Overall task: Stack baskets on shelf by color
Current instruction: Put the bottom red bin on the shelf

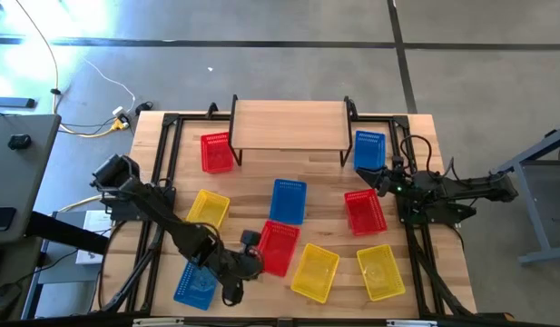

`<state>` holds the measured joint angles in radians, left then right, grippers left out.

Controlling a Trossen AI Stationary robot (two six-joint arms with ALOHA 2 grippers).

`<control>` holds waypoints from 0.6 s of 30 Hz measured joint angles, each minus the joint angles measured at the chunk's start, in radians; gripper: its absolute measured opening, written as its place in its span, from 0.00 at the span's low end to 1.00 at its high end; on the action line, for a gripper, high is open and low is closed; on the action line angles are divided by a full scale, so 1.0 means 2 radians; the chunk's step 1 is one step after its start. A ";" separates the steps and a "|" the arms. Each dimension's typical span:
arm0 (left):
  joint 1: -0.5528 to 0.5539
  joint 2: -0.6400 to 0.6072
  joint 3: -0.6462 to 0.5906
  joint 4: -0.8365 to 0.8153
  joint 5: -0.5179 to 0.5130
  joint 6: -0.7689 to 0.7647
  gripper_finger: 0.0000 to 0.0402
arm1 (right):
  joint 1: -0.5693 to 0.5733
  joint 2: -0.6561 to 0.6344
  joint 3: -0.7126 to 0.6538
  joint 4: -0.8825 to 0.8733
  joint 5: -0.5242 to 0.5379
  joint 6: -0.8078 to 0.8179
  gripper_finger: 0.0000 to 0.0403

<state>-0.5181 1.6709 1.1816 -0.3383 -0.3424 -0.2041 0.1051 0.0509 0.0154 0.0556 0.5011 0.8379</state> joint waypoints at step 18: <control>0.186 -0.139 0.000 -0.095 -0.049 0.157 0.00 | 0.000 0.001 0.000 0.000 -0.006 -0.012 0.26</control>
<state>-0.1456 1.3919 1.1816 -0.5286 -0.4403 0.1099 0.1048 0.0521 0.0154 0.0559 0.4882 0.8133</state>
